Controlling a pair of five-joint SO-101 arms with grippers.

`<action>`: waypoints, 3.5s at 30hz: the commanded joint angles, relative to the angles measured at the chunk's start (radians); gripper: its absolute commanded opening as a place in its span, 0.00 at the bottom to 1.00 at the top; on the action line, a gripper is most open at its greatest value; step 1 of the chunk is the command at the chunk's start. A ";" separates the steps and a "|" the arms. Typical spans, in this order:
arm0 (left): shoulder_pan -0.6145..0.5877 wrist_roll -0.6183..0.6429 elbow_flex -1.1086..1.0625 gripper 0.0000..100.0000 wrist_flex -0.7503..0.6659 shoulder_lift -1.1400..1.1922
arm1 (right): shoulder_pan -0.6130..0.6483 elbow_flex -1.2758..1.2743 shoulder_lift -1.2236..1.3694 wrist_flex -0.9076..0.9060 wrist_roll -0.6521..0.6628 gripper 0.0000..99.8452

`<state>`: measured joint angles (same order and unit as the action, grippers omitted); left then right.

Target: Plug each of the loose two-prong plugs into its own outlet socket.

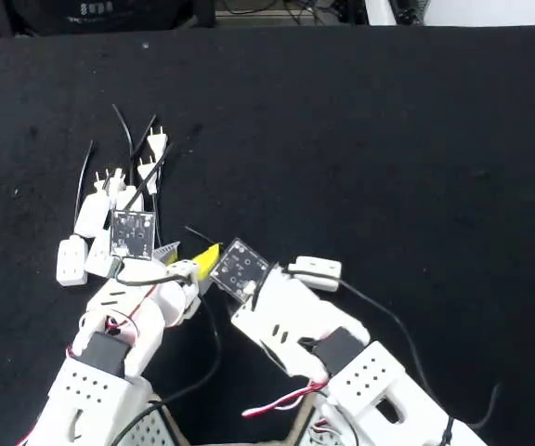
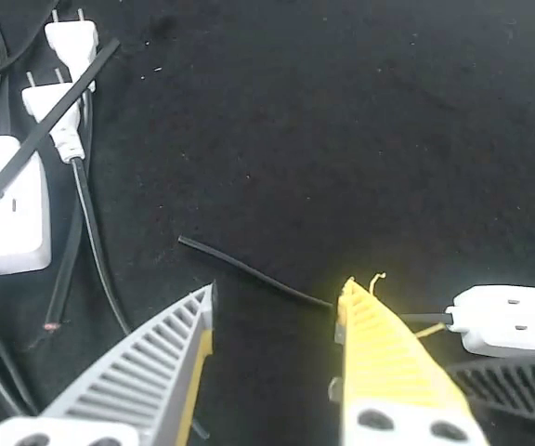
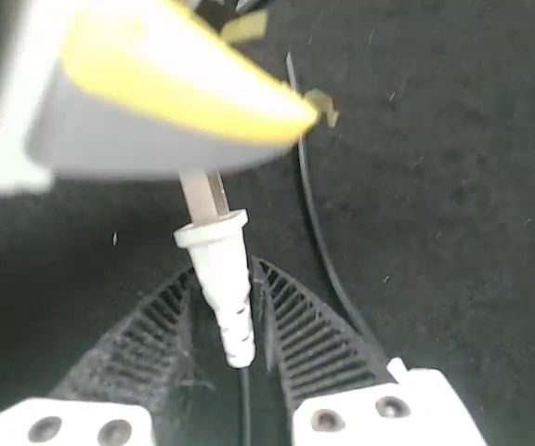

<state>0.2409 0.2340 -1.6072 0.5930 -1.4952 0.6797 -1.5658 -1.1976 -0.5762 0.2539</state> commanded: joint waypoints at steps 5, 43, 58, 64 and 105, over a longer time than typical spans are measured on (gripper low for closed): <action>0.016 -0.002 -0.004 0.22 -0.006 -0.026 | 0.017 0.255 -0.024 -0.137 -0.041 0.01; -0.051 -0.002 -0.005 0.22 -0.002 -0.026 | -0.066 0.096 -0.019 -0.132 0.158 0.01; -0.053 -0.002 -0.035 0.22 0.000 -0.026 | -0.071 0.073 -0.016 -0.083 0.109 0.09; -0.053 -0.002 -0.036 0.22 0.000 -0.026 | -0.071 0.111 0.094 -0.054 0.103 0.10; -0.053 -0.002 -0.031 0.22 0.000 -0.026 | -0.041 0.611 0.671 -0.287 0.103 0.01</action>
<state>0.1903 0.2340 -1.6517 0.5930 -1.5121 0.6030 -1.0119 -0.3705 -0.7833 0.3629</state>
